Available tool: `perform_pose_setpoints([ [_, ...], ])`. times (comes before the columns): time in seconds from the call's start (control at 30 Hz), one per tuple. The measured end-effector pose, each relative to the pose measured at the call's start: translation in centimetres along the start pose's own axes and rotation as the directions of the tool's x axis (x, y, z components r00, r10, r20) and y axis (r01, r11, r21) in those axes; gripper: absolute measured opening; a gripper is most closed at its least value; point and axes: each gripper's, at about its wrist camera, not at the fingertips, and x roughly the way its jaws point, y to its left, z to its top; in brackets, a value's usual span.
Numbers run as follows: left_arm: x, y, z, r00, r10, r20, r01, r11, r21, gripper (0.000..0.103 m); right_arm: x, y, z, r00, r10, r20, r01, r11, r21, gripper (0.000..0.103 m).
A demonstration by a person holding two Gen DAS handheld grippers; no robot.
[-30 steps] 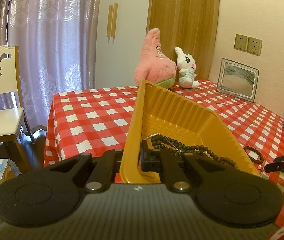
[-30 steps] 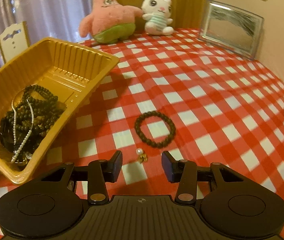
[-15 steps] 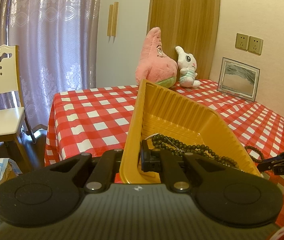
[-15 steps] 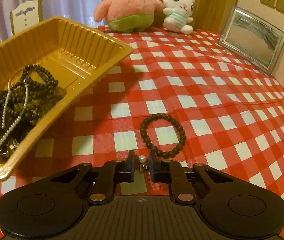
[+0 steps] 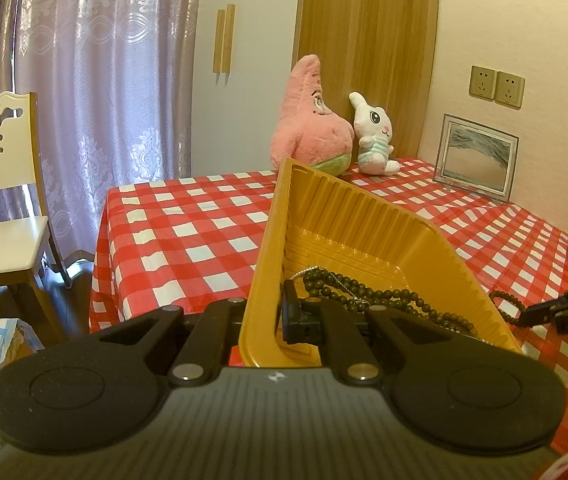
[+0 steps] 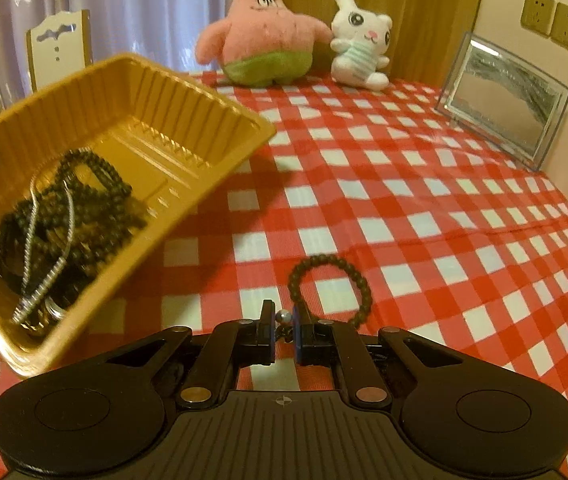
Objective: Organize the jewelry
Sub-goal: 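Pinch the small pearl earring with the right gripper, then carry the earring over the orange tray and open the right gripper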
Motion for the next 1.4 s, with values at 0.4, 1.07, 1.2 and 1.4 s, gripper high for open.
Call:
perform_pose_setpoints([
  [0.4,-0.1,-0.2,0.1,1.0,-0.001,0.002,0.001,1.0,0.003,0.006,-4.0,2.1,3.4,0.981,0.134,0.138,-0.143,0.988,0.053,0.008],
  [1.07,0.0,-0.4,0.4,1.0,-0.001,0.003,0.001,1.0,0.003,0.006,-1.3,12.5,6.1,0.892,0.439,0.106,-0.444,0.896,0.03,0.008],
  [1.2,0.0,-0.4,0.5,1.0,-0.001,0.001,0.001,1.0,0.001,0.006,-0.2,13.5,6.1,0.895,0.438,0.083,-0.441,0.898,0.013,0.008],
  [1.4,0.0,-0.5,0.5,1.0,0.0,0.001,0.0,1.0,0.0,0.006,0.5,13.9,5.9,0.904,0.418,0.087,-0.42,0.908,0.003,0.009],
])
